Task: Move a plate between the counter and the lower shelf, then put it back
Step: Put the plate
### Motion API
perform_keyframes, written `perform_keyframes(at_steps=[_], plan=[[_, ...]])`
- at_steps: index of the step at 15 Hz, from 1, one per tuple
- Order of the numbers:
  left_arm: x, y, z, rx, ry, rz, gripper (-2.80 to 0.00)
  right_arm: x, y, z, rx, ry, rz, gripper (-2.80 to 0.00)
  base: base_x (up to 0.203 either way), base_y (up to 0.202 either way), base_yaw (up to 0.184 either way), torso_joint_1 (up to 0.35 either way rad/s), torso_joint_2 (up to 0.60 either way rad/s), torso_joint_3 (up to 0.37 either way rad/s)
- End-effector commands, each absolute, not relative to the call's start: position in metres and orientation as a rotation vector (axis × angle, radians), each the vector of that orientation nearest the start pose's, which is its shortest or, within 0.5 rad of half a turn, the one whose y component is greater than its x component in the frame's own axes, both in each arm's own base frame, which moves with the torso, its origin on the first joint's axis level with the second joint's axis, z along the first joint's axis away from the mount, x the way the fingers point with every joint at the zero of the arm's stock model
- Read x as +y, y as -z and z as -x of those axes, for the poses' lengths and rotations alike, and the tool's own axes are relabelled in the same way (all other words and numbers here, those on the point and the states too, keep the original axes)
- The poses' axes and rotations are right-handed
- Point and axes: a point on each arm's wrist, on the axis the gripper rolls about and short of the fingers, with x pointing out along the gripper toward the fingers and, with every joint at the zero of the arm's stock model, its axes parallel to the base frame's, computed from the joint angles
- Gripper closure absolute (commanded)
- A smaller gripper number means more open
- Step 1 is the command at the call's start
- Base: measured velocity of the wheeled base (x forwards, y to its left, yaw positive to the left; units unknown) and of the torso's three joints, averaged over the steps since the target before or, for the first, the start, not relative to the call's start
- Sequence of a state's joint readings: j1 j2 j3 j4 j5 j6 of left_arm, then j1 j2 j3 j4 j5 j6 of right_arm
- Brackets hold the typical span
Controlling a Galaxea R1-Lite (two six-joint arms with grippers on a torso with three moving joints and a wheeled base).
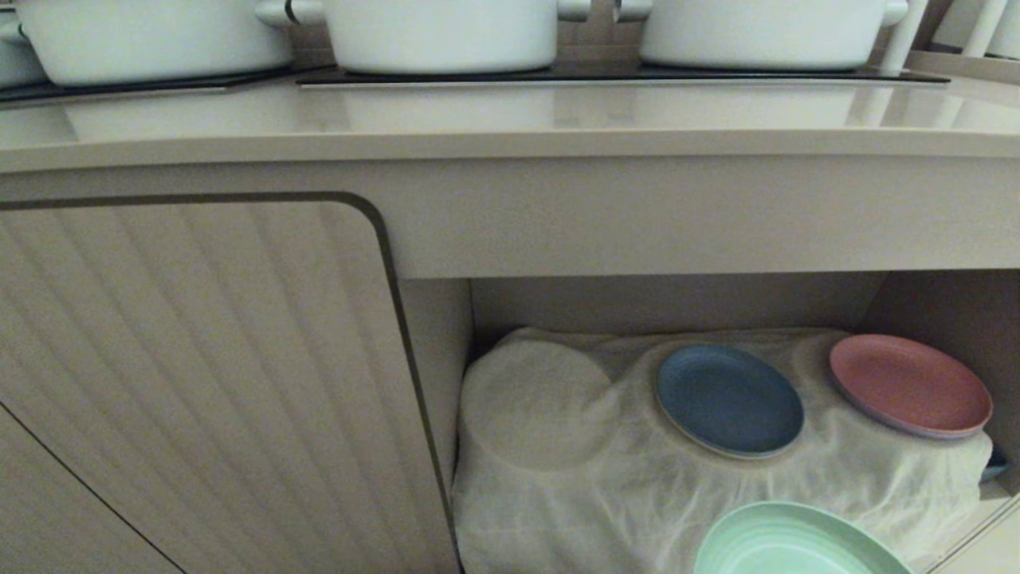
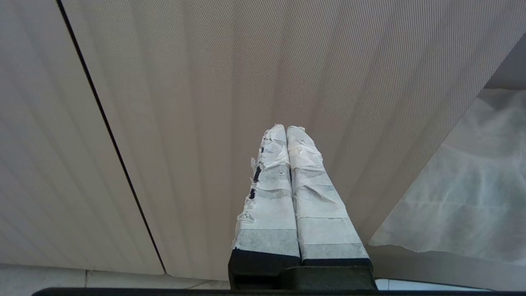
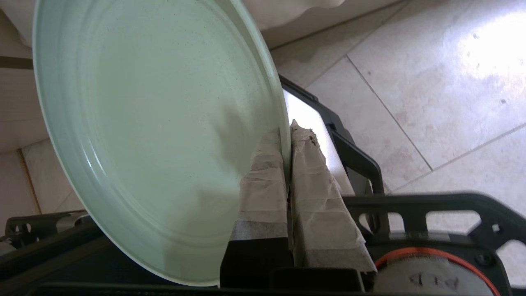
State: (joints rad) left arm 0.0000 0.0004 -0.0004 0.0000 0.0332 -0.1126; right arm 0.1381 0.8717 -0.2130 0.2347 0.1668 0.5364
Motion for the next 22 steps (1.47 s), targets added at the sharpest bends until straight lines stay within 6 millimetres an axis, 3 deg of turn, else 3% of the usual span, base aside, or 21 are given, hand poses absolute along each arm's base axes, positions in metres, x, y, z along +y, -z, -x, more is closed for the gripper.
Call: perform_keyframes(at_steps=[1, 22], plan=[[0.0008, -0.0755, 0.0228, -0.002, -0.034, 0.114, 0.00, 0.0106, -0.1036, -0.0524, 0.935, -0.032, -0.517, 0.00, 0.000, 0.000, 0.000, 0.000, 0.00, 0.000], [0.0008, -0.0755, 0.0228, -0.002, -0.034, 0.114, 0.00, 0.0099, -0.0985, -0.0490, 0.940, -0.013, -0.509, 0.00, 0.000, 0.000, 0.000, 0.000, 0.00, 0.000]])
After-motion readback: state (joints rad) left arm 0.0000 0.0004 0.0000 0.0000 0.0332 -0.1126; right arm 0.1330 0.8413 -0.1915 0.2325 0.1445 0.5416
